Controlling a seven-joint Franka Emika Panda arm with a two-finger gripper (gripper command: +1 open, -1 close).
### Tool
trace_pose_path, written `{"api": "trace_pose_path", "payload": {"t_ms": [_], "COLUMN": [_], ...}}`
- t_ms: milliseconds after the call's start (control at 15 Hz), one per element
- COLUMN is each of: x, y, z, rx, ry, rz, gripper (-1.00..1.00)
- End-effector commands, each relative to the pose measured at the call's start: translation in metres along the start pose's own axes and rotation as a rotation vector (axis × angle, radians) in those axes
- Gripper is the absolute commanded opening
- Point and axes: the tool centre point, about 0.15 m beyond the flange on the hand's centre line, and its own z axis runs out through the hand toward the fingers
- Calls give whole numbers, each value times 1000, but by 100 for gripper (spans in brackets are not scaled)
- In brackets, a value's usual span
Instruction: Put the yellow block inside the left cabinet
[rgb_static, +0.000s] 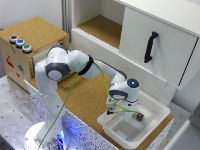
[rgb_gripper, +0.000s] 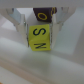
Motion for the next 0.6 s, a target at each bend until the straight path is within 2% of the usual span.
{"api": "trace_pose_path", "payload": {"t_ms": [0, 333, 533], "x": [-9, -31, -52], "y": [-8, -47, -74], "z": [-25, -83, -121], "rx": [126, 247, 292], "ry": [107, 164, 217], "rz": [-127, -406, -573], "gripper": [-100, -100, -100]}}
